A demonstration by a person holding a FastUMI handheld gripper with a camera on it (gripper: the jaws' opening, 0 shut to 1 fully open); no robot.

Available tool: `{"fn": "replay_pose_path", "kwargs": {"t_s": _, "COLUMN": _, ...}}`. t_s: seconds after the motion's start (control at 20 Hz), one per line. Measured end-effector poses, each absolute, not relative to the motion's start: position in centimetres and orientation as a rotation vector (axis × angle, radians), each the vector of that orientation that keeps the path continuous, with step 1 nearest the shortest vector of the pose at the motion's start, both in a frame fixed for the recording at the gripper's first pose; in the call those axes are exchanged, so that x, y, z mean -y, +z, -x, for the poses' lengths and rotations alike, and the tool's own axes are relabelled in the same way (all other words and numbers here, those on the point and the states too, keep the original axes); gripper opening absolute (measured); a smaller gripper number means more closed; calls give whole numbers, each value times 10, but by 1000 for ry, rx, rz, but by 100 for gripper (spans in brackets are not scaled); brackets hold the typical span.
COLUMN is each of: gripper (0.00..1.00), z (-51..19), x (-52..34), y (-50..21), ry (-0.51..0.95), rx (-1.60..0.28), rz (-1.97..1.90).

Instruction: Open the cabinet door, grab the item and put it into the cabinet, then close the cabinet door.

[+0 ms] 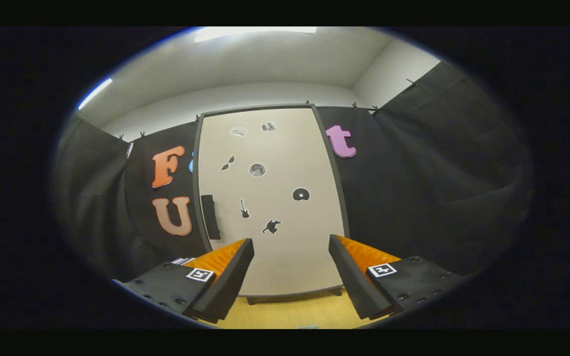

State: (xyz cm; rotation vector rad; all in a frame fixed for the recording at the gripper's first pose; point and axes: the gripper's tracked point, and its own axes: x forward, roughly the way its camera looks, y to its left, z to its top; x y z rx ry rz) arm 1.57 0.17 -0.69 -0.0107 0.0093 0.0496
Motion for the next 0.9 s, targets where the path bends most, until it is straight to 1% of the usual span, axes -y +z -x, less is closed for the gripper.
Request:
{"fn": "replay_pose_path", "kwargs": {"t_s": 0.3, "gripper": 98, "z": -25, "x": 3, "y": -11, "ry": 40, "rx": -27, "rz": -17}}
{"fn": "replay_pose_path", "kwargs": {"t_s": 0.55, "gripper": 97, "z": -21, "x": -3, "y": -8, "ry": 27, "rx": -6, "rz": 6}}
{"fn": "replay_pose_path", "kwargs": {"t_s": 0.8, "gripper": 97, "z": -17, "x": -32, "y": 2, "ry": 83, "rx": 12, "rz": 3}}
{"fn": "replay_pose_path", "kwargs": {"t_s": 0.9, "gripper": 97, "z": -18, "x": -54, "y": 5, "ry": 134, "rx": 13, "rz": -16}}
